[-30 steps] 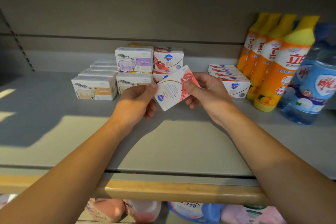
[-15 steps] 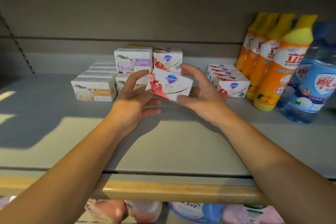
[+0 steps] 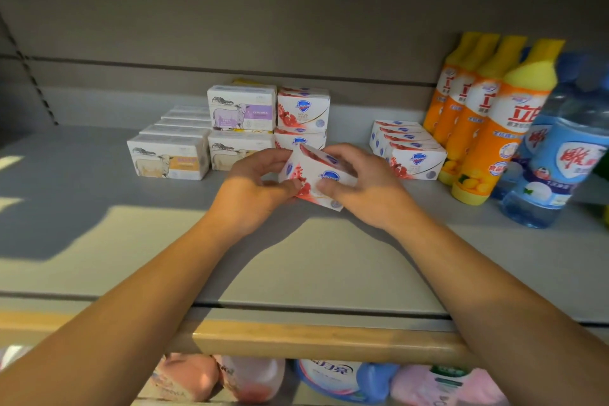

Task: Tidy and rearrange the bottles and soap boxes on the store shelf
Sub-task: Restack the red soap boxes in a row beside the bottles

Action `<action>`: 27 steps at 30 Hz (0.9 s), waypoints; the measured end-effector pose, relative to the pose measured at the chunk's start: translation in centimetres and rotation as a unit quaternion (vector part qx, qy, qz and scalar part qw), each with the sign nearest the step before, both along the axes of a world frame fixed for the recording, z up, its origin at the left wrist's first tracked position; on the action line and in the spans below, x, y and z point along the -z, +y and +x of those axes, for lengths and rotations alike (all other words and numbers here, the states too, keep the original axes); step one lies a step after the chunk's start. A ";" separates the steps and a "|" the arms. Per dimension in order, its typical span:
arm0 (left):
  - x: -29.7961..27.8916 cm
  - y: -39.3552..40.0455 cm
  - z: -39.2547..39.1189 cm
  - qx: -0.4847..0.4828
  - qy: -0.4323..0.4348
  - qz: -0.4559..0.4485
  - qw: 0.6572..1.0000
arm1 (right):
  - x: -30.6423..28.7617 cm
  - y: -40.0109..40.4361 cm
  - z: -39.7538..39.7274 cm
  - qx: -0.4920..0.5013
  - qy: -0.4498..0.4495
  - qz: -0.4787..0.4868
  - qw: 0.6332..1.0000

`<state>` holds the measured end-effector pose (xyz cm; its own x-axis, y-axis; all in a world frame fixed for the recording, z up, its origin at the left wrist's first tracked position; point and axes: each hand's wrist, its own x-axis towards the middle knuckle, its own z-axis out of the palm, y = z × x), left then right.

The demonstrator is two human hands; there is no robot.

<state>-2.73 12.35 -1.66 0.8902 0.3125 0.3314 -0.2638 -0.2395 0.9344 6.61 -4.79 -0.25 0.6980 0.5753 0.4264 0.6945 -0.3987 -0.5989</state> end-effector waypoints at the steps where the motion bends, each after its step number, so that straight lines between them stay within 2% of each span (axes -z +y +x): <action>1: 0.0 -0.2 0.0 0.000 -0.005 0.018 1.000 | -0.1 -0.2 0.1 -0.004 -0.006 -0.014 1.000; 4: 0.2 -0.9 0.0 0.018 -0.011 0.065 0.998 | -0.6 -1.3 0.6 -0.015 -0.016 -0.036 0.999; 7: 0.9 -1.7 0.4 0.016 -0.008 0.182 0.983 | -0.7 -3.9 1.2 0.019 -0.042 -0.073 0.996; 9: 1.3 -2.0 0.5 -0.008 0.011 0.291 0.957 | -0.8 -6.1 1.8 0.075 -0.074 -0.115 0.988; 11: 1.7 -2.1 0.6 -0.013 0.051 0.411 0.910 | -0.8 -7.9 2.5 0.137 -0.098 -0.165 0.972; 13: 1.9 -2.3 0.6 0.000 0.076 0.479 0.875 | -0.5 -8.9 3.1 0.190 -0.105 -0.219 0.951; 15: 1.9 -2.5 0.6 0.017 0.082 0.501 0.862 | 0.1 -9.3 3.6 0.231 -0.101 -0.254 0.934; 17: 2.0 -2.4 0.6 0.019 0.082 0.509 0.857 | 0.5 -9.3 3.6 0.249 -0.114 -0.245 0.930; 21: 2.1 -2.1 0.6 0.003 0.082 0.503 0.860 | 1.2 -9.2 3.6 0.220 -0.175 -0.222 0.933; 27: 2.4 -2.0 0.8 -0.013 0.102 0.512 0.853 | 0.8 -9.1 6.0 0.273 -0.167 -0.282 0.905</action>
